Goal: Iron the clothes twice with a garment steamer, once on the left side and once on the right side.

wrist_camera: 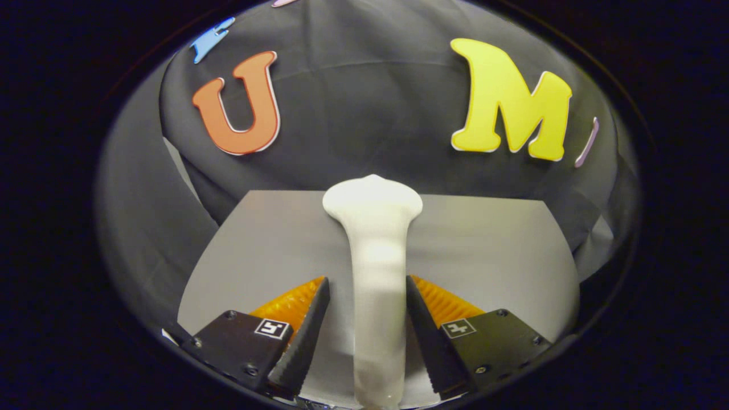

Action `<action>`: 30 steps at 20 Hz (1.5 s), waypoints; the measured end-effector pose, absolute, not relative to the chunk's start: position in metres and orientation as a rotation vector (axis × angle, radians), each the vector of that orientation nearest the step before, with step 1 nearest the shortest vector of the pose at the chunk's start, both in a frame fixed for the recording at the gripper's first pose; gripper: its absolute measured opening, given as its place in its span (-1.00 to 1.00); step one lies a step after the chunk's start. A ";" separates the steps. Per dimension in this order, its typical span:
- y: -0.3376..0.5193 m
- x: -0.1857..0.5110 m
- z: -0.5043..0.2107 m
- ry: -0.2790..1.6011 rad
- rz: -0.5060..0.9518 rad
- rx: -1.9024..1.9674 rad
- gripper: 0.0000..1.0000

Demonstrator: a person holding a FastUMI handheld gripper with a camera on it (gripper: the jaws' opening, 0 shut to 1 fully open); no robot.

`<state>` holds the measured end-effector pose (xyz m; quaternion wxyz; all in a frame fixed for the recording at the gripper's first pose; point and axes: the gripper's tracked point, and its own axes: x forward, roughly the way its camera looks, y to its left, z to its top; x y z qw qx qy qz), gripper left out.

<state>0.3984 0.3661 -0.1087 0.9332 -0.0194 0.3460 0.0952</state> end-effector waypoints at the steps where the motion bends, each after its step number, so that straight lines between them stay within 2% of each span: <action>1: 0.364 0.401 -0.112 0.720 0.182 -0.047 0.50; 3: 0.363 0.400 -0.112 0.745 0.168 -0.055 0.21; 7: 0.360 0.401 -0.111 0.790 0.139 -0.071 0.11; 9: 0.360 0.403 -0.111 0.795 0.152 -0.057 -0.06; 11: 0.361 0.403 -0.110 0.787 0.181 -0.041 -0.15; 17: 0.351 0.390 -0.100 0.771 0.236 0.035 -0.26; 23: 0.332 0.350 -0.038 0.545 0.299 0.037 -0.27; 30: 0.293 0.269 0.043 0.294 0.383 0.102 -0.27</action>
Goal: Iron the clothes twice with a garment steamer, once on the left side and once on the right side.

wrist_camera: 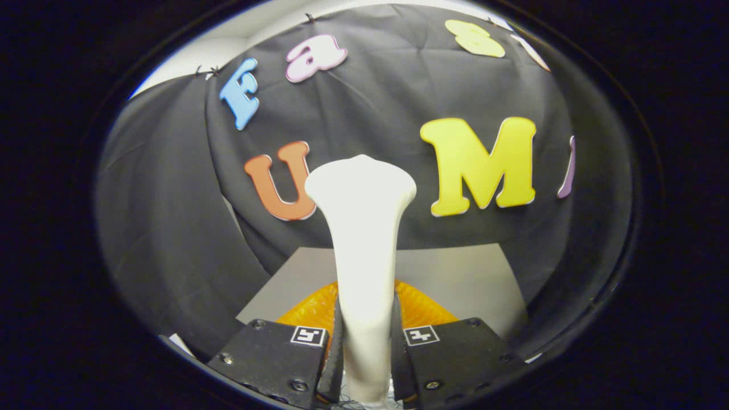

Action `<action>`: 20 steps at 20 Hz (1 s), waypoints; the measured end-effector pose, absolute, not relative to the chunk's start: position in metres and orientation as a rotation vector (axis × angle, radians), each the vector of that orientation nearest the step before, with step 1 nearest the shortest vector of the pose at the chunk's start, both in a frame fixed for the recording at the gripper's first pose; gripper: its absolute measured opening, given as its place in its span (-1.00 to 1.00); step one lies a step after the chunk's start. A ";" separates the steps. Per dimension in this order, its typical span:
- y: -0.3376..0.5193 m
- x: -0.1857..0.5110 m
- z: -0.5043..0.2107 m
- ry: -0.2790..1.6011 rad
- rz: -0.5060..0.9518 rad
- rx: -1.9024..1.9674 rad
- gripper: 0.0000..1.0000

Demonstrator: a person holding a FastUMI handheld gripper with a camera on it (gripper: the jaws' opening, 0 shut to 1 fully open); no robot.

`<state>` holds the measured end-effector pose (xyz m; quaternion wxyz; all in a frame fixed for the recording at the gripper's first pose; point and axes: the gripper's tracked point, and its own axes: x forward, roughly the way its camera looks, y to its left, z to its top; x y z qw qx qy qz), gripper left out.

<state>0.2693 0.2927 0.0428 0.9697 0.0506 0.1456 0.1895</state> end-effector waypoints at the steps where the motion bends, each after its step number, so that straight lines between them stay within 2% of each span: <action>1: 0.284 0.257 0.055 0.252 0.387 0.107 -0.27; 8: 0.227 0.182 0.120 0.089 0.425 0.206 -0.27; 20: 0.103 0.121 0.185 -0.103 0.296 0.280 -0.27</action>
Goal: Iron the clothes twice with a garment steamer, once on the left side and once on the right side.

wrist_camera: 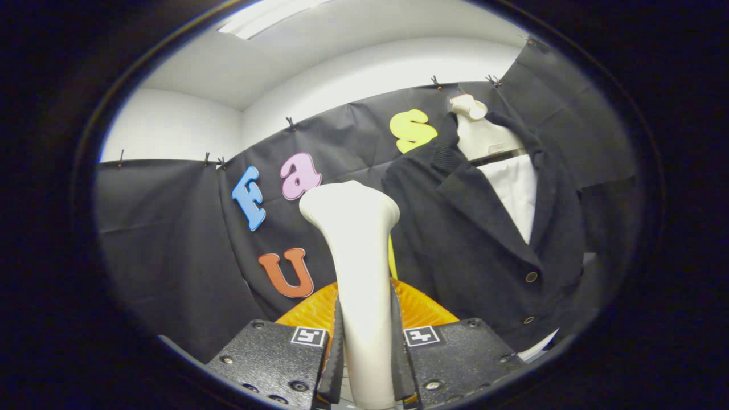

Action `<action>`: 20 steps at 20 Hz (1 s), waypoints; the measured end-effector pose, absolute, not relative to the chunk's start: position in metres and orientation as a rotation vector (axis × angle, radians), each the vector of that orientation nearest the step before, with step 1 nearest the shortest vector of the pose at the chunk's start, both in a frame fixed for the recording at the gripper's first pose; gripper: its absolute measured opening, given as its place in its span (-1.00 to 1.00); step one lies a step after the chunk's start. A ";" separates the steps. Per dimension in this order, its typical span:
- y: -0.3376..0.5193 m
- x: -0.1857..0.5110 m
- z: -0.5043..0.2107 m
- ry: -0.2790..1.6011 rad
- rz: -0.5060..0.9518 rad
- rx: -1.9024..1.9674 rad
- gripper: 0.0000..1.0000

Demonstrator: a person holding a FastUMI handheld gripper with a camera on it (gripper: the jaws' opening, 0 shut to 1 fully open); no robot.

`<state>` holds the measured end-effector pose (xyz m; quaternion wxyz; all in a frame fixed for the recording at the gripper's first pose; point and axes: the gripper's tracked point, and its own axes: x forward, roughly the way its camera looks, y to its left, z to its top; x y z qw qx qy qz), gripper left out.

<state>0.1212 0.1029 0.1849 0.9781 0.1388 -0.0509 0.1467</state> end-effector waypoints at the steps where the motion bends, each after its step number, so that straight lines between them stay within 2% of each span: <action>1: 0.091 0.121 0.188 -0.122 0.268 0.278 -0.27; 12: -0.005 0.145 0.207 -0.191 0.077 0.280 -0.28; 20: -0.014 0.180 0.202 -0.179 0.022 0.165 -0.28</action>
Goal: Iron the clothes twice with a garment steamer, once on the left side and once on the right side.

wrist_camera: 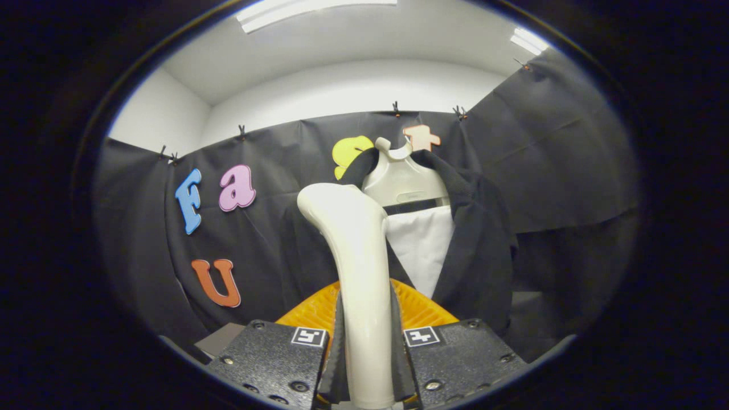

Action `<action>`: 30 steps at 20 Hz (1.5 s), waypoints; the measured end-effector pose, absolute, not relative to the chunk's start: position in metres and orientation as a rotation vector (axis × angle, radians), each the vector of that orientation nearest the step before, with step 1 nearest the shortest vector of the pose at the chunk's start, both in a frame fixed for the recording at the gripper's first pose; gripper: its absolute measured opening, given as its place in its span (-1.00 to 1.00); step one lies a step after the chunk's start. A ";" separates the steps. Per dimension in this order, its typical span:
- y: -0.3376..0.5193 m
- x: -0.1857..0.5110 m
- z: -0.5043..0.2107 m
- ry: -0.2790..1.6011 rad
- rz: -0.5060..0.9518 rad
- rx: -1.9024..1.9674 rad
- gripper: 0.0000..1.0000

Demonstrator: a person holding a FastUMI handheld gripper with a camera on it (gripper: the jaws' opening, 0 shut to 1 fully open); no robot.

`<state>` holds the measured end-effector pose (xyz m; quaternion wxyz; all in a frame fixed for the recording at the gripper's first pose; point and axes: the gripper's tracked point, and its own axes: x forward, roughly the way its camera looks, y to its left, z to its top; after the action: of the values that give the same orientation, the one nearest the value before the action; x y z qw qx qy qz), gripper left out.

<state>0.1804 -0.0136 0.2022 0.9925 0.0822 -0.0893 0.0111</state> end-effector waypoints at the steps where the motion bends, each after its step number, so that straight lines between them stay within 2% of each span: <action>1: -0.014 0.184 0.197 -0.172 0.015 0.156 -0.28; 30: -0.039 0.178 0.056 0.072 -0.115 0.046 -0.27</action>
<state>0.1778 -0.0394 0.0563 0.9974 0.0232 0.0362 -0.0572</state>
